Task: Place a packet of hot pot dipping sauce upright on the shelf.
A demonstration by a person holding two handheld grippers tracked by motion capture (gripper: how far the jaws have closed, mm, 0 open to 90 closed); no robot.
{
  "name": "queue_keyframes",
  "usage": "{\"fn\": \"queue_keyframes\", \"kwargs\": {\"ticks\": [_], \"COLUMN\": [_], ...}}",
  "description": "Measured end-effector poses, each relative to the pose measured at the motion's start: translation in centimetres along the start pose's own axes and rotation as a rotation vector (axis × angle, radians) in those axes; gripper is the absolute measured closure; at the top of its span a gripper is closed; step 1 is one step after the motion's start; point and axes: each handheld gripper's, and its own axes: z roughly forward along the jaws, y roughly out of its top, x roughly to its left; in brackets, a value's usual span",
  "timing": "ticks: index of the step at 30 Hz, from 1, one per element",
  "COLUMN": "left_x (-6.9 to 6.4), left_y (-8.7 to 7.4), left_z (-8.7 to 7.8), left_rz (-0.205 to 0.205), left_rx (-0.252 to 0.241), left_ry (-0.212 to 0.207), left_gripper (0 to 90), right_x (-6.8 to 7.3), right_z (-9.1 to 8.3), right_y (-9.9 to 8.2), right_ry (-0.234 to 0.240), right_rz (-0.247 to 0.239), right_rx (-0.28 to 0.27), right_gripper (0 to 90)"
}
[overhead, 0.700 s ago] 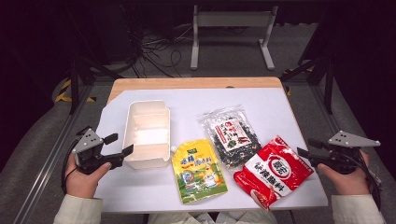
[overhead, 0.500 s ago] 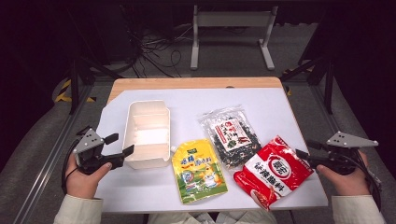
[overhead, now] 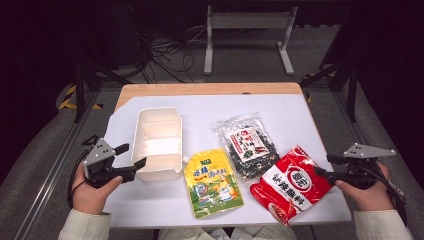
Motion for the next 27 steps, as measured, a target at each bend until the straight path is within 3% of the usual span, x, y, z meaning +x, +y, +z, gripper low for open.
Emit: {"fn": "queue_keyframes", "kwargs": {"ticks": [15, 27], "left_x": [-0.2, -0.3], "left_y": [0.1, 0.1], "left_z": [0.3, 0.4], "left_rz": [0.007, 0.011], "left_rx": [0.01, 0.031], "left_ry": [-0.012, -0.008], "left_gripper": [24.0, 23.8], "right_x": [-0.6, -0.5], "right_z": [2.0, 3.6], "right_y": [-1.3, -2.0], "right_ry": [0.009, 0.016], "right_rz": [0.038, 0.031], "right_rx": [0.17, 0.244], "right_gripper": [23.4, 20.0]}}
